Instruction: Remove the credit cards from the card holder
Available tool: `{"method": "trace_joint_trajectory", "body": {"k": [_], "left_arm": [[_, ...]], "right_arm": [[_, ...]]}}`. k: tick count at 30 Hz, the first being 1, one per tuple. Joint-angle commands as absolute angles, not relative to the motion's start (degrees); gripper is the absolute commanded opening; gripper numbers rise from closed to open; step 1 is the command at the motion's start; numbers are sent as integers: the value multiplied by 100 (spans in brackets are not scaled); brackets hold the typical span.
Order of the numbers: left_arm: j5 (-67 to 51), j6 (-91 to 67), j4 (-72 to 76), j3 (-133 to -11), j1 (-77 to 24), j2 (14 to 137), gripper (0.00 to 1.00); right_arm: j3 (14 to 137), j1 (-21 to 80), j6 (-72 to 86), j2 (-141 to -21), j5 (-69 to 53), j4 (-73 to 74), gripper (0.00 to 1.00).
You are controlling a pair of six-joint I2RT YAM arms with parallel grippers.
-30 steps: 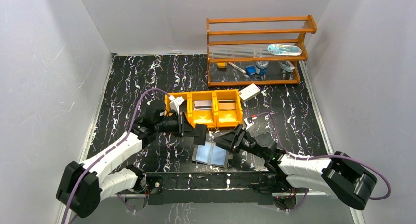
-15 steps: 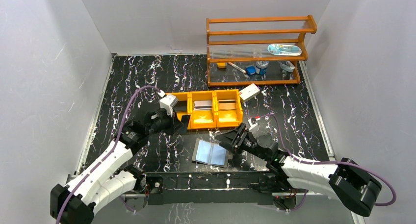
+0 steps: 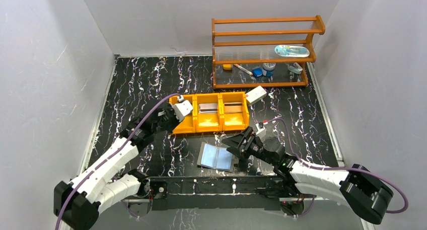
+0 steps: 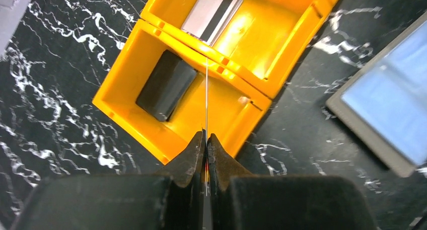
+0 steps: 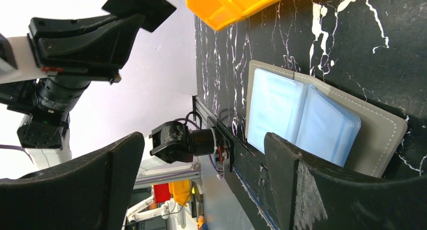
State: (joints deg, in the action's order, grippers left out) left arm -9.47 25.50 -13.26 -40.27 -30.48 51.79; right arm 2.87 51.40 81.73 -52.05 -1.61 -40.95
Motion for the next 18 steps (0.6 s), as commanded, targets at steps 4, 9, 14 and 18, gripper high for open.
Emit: {"method": "trace_joint_trajectory", "body": {"k": [4,9,14,18], "left_arm": [[-470,4528,-1668,-4523,-3038,6009,0],[-202,4946,-1428,-4568,-3010,6489,0],[53,5041,-1024,-4618,-3005,6915,0],[186,5238,-589,-4541,-2998,7183,1]], "right_arm": [[312,5133,8200,-4748,144,-3887,97],[286,5128,8208,-4477,215,-3552,98],[182,5133,8295,-4182,330,-3371,98],[158,5133,8338,-4017,440,-3248,98]]}}
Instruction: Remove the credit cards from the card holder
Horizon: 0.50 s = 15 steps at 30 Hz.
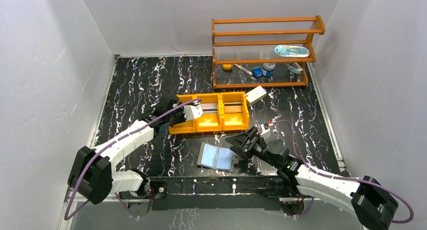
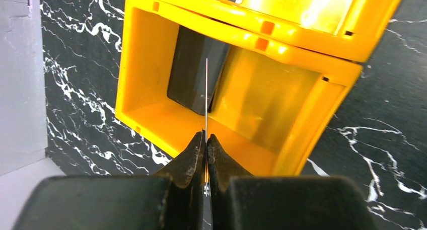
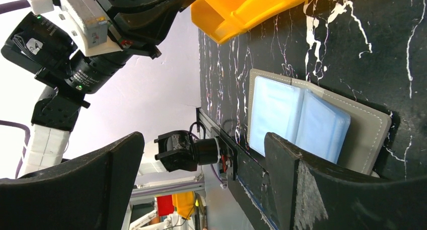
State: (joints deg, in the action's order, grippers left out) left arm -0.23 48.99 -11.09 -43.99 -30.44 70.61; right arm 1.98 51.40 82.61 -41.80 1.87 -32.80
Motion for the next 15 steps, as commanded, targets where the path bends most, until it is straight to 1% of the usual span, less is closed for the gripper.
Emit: {"method": "trace_joint_trajectory", "body": {"k": [1,15], "left_arm": [[202,5266,-516,-4556,-2999,7260,1],[524,5247,258,-4694,-3000,8301,0]], "right_arm": [[158,5133,8343,-3990,453,-3217,98],[110,5133,8487,-3730,533,-2830,98]]}}
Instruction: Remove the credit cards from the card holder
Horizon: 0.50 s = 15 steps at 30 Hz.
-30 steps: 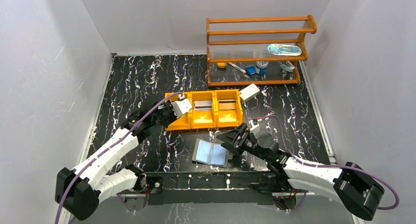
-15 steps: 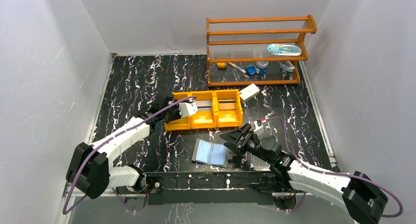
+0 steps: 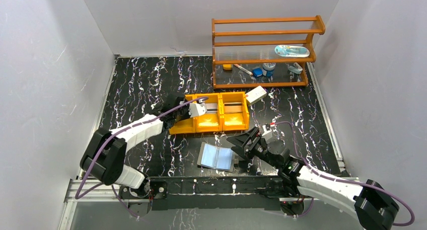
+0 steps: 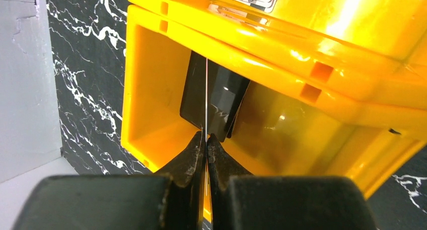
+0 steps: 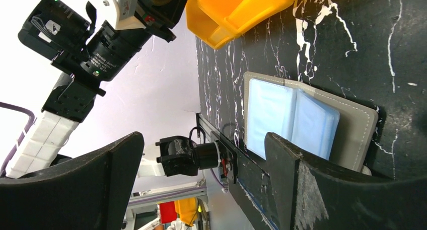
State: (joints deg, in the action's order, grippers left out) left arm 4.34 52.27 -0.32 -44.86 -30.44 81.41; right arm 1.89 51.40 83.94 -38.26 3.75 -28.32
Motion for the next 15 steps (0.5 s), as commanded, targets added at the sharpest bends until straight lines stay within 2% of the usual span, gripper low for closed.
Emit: {"method": "trace_joint_trajectory", "body": {"k": [1,6,15], "left_arm": [[542,5270,352,-4665,-3006,8350,0],[542,5459,822,-4592,-2964,8596,0],[197,5651,809,-4674,-2805,8912,0]], "right_arm": [[110,5135,8502,-3708,532,-2806,98],[64,5133,8536,-3548,579,-2641,98],[-69,5133,8664,-3161,656,-2428,98]]}}
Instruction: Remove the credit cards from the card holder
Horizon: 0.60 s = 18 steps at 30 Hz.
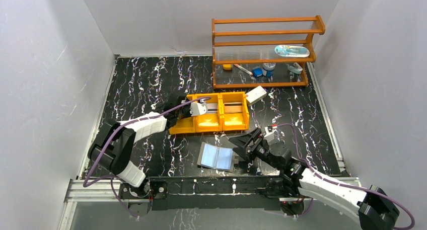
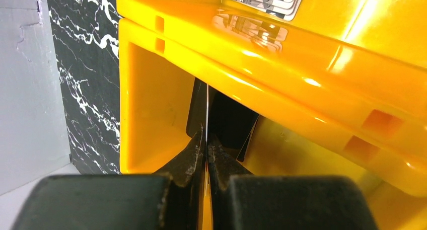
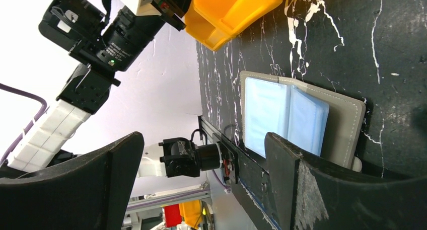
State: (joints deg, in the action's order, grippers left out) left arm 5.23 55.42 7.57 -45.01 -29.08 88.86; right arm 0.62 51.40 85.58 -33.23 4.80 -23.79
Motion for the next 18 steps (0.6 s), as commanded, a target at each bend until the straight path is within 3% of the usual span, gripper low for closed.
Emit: {"method": "trace_joint_trajectory", "body": {"k": [1,6,18], "left_arm": [[56,5605,833,-4645,-2782,8910,5],[-125,5539,953,-4543,-2760,8927,13],[-270,5240,751,-4693,-2751,9109,22]], "right_arm": [[-77,5133,8666,-3130,661,-2406,98],[-88,5133,8692,-3047,672,-2285,98],[-105,5133,8736,-3031,659,-2238,98]]}}
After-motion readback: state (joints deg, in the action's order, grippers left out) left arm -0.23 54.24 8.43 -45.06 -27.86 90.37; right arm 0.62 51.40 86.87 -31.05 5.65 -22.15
